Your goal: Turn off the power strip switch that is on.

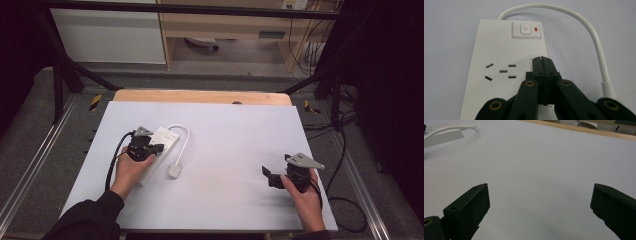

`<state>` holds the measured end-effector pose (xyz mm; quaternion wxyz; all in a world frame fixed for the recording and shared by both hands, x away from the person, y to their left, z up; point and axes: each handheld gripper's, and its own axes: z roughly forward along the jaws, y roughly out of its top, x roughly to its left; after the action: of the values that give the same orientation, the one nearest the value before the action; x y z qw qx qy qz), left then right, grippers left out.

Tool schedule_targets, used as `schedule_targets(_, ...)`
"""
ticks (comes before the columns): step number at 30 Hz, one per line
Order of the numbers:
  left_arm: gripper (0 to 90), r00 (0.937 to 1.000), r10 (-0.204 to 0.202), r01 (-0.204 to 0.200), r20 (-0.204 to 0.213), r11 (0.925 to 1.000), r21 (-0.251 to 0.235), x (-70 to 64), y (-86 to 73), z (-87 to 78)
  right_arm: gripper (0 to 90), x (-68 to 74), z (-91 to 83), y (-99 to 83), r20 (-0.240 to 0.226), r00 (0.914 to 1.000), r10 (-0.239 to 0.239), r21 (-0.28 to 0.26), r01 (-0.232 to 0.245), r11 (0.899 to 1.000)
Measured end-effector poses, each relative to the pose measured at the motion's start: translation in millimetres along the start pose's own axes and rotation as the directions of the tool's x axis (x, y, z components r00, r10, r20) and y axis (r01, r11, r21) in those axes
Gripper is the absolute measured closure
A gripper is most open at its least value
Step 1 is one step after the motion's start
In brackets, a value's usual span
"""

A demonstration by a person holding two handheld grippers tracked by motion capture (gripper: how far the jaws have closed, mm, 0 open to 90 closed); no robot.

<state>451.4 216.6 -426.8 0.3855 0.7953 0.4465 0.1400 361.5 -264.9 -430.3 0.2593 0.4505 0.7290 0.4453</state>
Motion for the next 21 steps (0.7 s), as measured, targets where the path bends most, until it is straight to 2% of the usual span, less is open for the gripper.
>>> schedule_targets(13,90.0,1.0000,0.001,-0.001,0.003,1.0000,0.000,0.6,-0.1,0.2,2.9,0.6,1.0,-0.3,-0.003,1.0000,-0.004,0.007,0.004,1.000)
schedule_targets(19,90.0,0.9997,0.024,-0.024,-0.008,0.9997,0.005,-1.4,0.3,0.2,2.9,0.6,1.1,-0.4,-0.003,1.0000,-0.004,0.009,0.004,1.000)
schedule_targets(21,90.0,0.9998,0.021,-0.021,-0.006,0.9998,0.005,-1.0,0.3,0.1,2.9,0.6,1.2,-0.4,-0.003,1.0000,-0.005,0.008,0.005,1.000)
